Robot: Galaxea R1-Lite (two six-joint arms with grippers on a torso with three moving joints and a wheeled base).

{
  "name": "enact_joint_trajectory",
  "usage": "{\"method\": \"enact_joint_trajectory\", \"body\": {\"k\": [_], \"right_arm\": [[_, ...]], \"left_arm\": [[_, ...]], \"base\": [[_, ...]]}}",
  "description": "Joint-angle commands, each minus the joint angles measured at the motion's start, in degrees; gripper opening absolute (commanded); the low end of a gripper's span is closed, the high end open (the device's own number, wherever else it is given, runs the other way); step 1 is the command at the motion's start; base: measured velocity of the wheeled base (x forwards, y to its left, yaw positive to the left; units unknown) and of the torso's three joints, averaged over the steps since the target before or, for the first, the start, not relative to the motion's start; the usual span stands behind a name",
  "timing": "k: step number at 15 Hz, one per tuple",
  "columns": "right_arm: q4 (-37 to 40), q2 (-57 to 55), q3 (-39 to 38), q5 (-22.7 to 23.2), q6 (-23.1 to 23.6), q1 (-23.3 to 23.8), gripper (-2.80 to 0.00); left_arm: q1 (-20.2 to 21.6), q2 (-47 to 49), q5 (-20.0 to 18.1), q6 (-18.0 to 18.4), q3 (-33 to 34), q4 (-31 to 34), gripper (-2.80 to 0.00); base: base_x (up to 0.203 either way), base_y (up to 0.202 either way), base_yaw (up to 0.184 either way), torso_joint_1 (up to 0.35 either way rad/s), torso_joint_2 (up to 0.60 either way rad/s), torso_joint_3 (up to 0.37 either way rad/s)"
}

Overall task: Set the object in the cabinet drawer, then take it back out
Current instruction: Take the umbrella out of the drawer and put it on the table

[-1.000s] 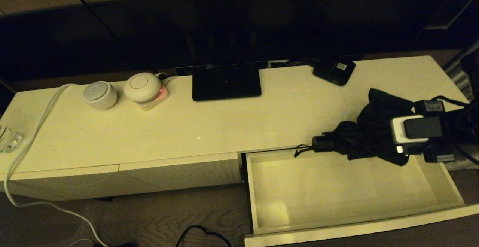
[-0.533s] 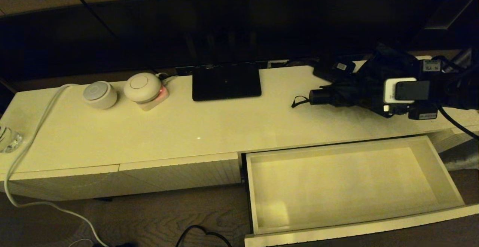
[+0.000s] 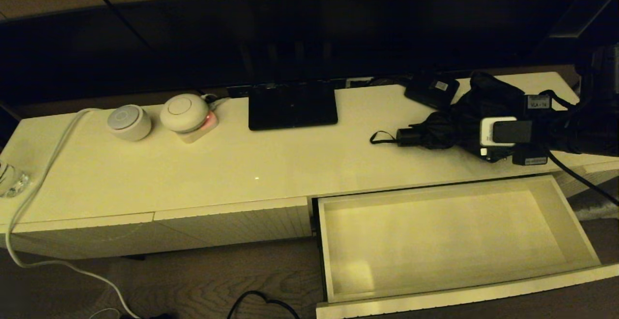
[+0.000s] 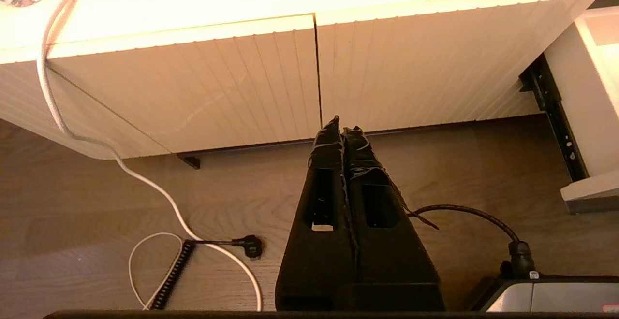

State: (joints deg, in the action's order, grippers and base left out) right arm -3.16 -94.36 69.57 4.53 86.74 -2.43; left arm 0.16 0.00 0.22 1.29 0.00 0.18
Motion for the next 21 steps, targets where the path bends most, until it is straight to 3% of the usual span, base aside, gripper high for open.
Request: {"method": "enact_joint_trajectory", "body": {"k": [1, 7, 8, 15, 20, 21], "right_arm": [[-0.5, 0.56, -1.18, 0.12, 0.28, -0.02, -2.8], [0.65, 0.88, -3.33, -0.1, 0.01, -0.03, -2.8], [0.61, 0.65, -3.36, 0.2, 0.03, -0.03, 0.0], [0.66, 4.57, -2.11, -0.57, -0.56, -0.03, 0.0], [13.14, 19.69, -9.96, -0.3, -2.47, 1.1, 0.0], [15.1, 21.88, -12.86, -0.1, -3.39, 1.07, -2.63]], "left_arm": [[0.02, 0.0, 0.04, 0.02, 0.18, -0.01, -2.8], [0.02, 0.0, 0.04, 0.02, 0.18, -0.01, -2.8], [0.02, 0.0, 0.04, 0.02, 0.18, -0.01, -2.8], [0.02, 0.0, 0.04, 0.02, 0.18, -0.01, -2.8], [0.02, 0.0, 0.04, 0.02, 0.18, -0.01, -2.8], [0.02, 0.0, 0.04, 0.02, 0.18, -0.01, -2.8]], "base": [[0.0, 0.0, 0.0, 0.0, 0.0, 0.0], [0.0, 0.0, 0.0, 0.0, 0.0, 0.0], [0.0, 0.0, 0.0, 0.0, 0.0, 0.0], [0.0, 0.0, 0.0, 0.0, 0.0, 0.0], [0.0, 0.0, 0.0, 0.0, 0.0, 0.0], [0.0, 0.0, 0.0, 0.0, 0.0, 0.0]]}}
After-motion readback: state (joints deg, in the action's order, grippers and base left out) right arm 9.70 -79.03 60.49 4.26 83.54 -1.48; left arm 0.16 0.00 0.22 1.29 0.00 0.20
